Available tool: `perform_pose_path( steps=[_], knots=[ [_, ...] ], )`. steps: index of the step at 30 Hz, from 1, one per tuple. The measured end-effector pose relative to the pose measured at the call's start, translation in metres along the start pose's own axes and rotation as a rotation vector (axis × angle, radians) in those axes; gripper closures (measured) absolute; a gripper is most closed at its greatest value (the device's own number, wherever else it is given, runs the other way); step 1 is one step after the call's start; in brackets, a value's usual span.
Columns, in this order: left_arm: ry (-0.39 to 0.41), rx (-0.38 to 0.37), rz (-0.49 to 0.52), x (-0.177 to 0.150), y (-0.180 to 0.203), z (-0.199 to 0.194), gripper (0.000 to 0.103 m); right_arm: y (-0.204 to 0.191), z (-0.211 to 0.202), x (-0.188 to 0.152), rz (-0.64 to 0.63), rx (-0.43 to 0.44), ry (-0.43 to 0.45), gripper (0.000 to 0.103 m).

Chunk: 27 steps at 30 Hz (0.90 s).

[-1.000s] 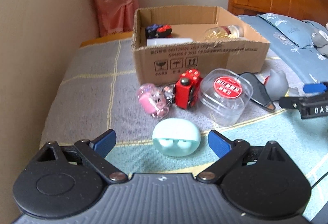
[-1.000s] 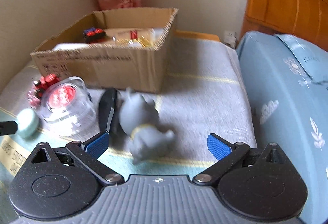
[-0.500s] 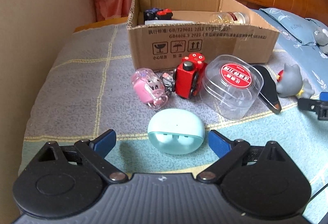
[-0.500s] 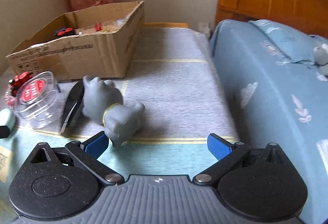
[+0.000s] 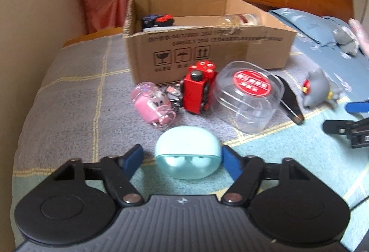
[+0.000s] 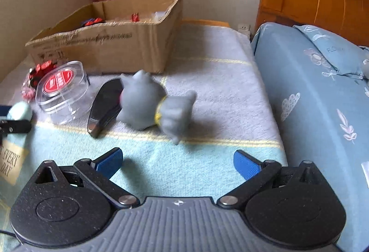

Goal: Organize rigid objects
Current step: 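Grasp the mint-green case with the left tool while the right tool grasps the grey cat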

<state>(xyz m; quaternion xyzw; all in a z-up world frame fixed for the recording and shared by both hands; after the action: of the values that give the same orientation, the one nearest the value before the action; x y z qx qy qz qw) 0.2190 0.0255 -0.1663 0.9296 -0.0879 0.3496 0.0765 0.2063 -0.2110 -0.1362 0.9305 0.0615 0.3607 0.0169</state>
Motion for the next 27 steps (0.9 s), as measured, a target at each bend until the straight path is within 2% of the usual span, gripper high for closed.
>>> perform_pose_path(
  steps=[2, 8, 11, 14, 17, 21, 27],
  knots=[
    [0.003, -0.014, 0.030, 0.000, 0.004, -0.001, 0.042, -0.003, 0.001, 0.001, -0.004, 0.000, 0.015, 0.000],
    [0.009, -0.013, 0.020, 0.000, 0.006, -0.001, 0.043, -0.004, 0.002, 0.001, 0.015, -0.025, 0.064, 0.000],
    [0.017, -0.014, 0.010, 0.000, 0.005, -0.002, 0.043, -0.004, 0.005, 0.005, 0.029, -0.034, 0.051, 0.000],
    [0.018, -0.010, 0.012, 0.000, 0.006, -0.002, 0.042, -0.008, 0.007, 0.011, 0.041, -0.013, 0.038, 0.000],
    [0.016, -0.011, 0.011, 0.000, 0.006, -0.001, 0.043, -0.015, 0.004, 0.018, 0.072, 0.042, 0.068, 0.000],
    [0.014, -0.012, 0.011, 0.000, 0.006, -0.001, 0.042, -0.020, 0.006, 0.029, 0.053, 0.027, 0.093, 0.000],
    [0.011, -0.012, 0.015, 0.001, 0.006, 0.000, 0.042, -0.020, 0.014, 0.040, 0.072, 0.026, 0.078, 0.010]
  ],
)
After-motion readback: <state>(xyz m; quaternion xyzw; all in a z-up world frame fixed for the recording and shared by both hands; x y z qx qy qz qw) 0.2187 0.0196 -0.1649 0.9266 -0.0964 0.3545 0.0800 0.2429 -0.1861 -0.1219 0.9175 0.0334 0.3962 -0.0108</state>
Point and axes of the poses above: each gripper's, at about its wrist camera, not at the fingertips, and z roughly the way its jaws point, y to its right, x to its top, the point moved 8 cm from there along z, roughly the way its jaws point, and after that the axes turned 5 degrees about -z, right-handed, at the moved point
